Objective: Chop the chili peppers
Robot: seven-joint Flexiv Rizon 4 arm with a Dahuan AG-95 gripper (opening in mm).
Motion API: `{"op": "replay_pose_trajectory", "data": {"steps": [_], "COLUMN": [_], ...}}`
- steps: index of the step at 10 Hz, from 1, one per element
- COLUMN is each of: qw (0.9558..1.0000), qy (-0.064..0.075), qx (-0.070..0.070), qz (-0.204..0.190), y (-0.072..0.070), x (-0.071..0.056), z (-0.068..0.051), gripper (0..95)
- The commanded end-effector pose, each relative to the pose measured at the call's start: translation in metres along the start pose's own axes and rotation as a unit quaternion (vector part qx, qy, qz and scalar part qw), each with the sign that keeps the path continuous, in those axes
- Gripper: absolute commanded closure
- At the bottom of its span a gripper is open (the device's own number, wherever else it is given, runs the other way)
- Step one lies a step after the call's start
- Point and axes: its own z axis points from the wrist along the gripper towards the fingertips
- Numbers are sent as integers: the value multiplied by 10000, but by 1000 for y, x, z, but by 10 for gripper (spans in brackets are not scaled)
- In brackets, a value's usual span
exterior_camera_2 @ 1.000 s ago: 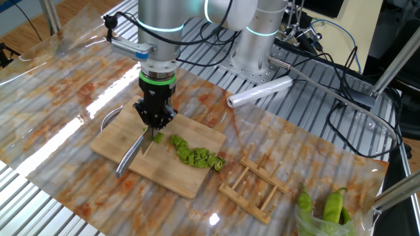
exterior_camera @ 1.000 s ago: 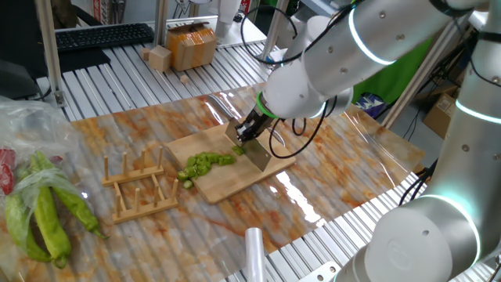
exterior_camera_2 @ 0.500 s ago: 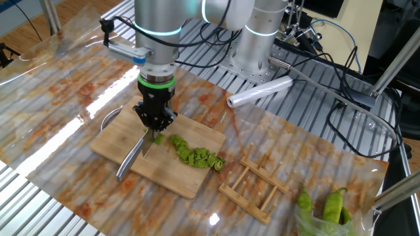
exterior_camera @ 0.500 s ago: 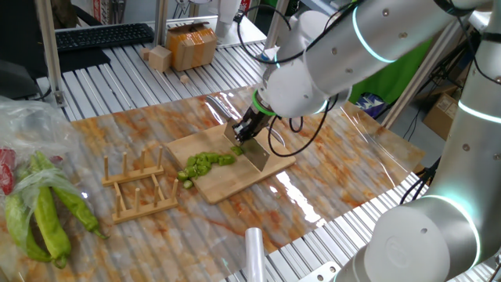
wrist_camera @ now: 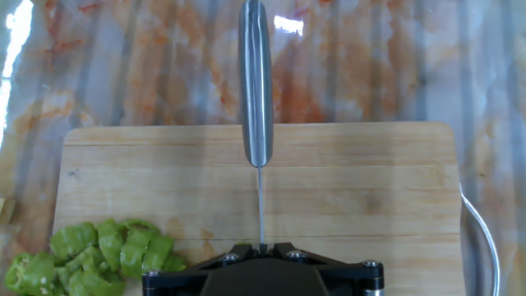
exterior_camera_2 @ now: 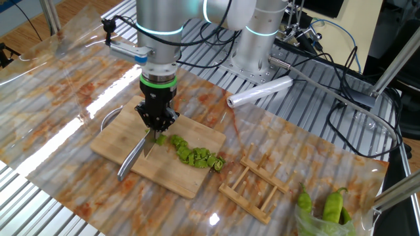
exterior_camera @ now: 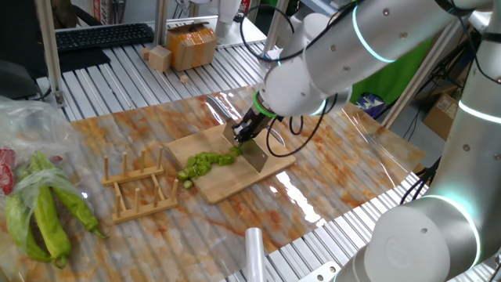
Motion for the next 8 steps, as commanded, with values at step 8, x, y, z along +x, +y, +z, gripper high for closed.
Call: {"op": "replay_pose_trajectory", "data": {"steps": [8], "qw": [9999], "qy": [-29], "qx": [149], "qz": [14], "y": [2], "x": [-4], "z": [4], "gripper": [950]}}
